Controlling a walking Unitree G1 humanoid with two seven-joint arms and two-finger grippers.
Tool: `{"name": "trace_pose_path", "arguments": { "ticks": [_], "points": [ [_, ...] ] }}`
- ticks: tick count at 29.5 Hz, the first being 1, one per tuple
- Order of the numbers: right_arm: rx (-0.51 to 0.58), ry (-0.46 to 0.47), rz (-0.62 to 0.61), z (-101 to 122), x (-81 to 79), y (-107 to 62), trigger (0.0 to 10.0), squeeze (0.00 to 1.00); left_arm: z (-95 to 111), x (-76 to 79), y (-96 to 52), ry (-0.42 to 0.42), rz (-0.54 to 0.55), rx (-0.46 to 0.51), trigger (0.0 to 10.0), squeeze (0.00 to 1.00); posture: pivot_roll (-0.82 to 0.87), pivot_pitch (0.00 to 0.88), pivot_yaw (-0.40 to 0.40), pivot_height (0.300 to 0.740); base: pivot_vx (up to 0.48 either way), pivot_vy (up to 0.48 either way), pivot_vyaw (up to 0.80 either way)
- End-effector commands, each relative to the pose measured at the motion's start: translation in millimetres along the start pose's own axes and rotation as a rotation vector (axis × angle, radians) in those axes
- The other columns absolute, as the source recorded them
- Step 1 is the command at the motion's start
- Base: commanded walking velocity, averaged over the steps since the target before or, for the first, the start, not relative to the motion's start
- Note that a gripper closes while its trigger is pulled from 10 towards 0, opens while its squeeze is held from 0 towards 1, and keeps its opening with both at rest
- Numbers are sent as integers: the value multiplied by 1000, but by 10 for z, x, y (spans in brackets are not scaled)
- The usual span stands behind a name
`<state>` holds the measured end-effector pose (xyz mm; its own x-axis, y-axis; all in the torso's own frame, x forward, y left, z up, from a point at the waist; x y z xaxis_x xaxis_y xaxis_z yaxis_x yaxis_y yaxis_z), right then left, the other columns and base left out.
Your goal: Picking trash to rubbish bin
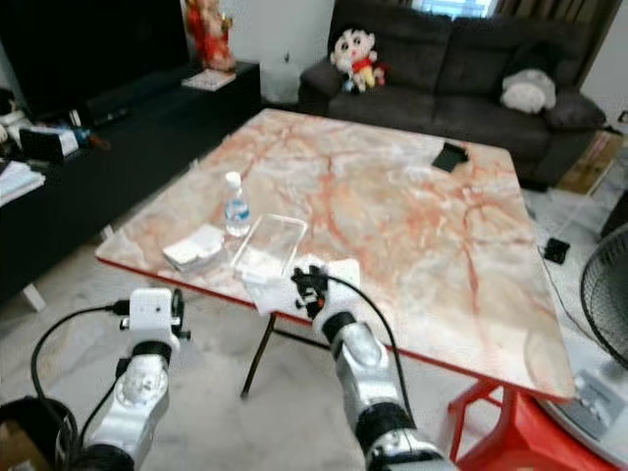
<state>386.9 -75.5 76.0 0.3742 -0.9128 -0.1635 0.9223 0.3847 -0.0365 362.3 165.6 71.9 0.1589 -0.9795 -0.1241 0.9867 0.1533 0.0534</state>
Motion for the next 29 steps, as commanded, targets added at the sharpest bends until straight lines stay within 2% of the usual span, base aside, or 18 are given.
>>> {"name": "trace_pose_path", "arguments": {
  "ticks": [1,5,16,20,29],
  "points": [
    [9,2,2,37,-18,22,10000,0,59,-2,22,10,-3,21,10000,0,-11,6,-70,740,0,0,0],
    [5,2,2,32,-22,25,10000,0,57,0,27,14,-5,16,10000,0,-10,6,-70,740,0,0,0],
    [9,-20,9,42,-29,24,10000,0,53,-8,34,22,2,10,10000,0,-10,7,-70,740,304,0,0],
    [16,23,-4,39,-26,23,10000,0,100,-33,36,27,17,33,10000,0,-11,7,-69,740,329,0,213],
    [22,2,3,63,-25,28,10000,0,208,-65,44,32,33,85,10000,0,-11,8,-69,740,335,0,0]
  ]
}}
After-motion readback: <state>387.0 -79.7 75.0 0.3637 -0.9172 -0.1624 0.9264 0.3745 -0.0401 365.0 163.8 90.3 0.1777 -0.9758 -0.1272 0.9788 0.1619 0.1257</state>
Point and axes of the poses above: a point about 5 cm out from each wrist's last joint towards the gripper, its own y axis pointing out of the wrist towards the gripper, its own z axis along the axis of the wrist's last joint, x = y × z, the point moved 5 cm from there along y, pointing out of the wrist towards the gripper, and after that the axes turned 1 degree about -y, right-handed, at the moved point
